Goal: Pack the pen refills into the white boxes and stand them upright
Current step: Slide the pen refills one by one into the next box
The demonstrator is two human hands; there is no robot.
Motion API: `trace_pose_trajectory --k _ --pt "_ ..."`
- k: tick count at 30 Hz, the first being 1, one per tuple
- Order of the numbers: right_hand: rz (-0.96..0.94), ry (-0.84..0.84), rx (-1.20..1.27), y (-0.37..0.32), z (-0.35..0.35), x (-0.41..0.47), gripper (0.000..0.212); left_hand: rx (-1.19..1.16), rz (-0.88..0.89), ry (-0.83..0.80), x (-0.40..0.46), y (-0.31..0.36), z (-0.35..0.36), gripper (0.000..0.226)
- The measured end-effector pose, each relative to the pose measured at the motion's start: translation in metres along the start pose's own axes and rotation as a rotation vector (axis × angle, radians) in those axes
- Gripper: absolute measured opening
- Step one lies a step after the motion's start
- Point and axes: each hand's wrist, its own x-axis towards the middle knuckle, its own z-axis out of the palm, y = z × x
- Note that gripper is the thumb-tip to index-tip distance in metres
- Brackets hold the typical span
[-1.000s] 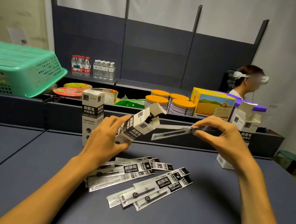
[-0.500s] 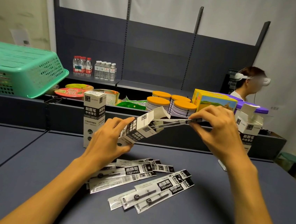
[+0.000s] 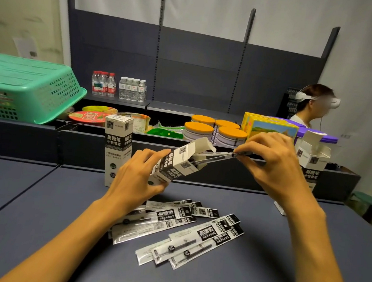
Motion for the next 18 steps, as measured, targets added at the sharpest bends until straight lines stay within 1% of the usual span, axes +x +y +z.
trace_pose_trajectory --k 3,9,13,16,18 --pt "-0.025 -0.012 -0.031 -0.01 0.01 0.003 0.016 -0.001 0.018 -0.008 0.0 0.001 0.001 0.082" --pt "-0.103 -0.027 -0.036 -0.026 0.028 0.005 0.022 0.009 0.029 -0.016 0.0 0.001 0.002 0.083" --pt "-0.031 -0.005 0.016 -0.019 0.026 0.003 0.032 0.007 0.027 -0.008 0.0 0.0 0.001 0.082" --pt "-0.047 -0.004 0.035 -0.018 0.026 0.002 0.022 0.015 0.032 -0.009 0.0 0.001 0.002 0.082" --pt "-0.085 -0.02 0.029 -0.026 0.031 0.001 0.019 0.017 0.043 -0.011 0.0 0.002 0.002 0.083"
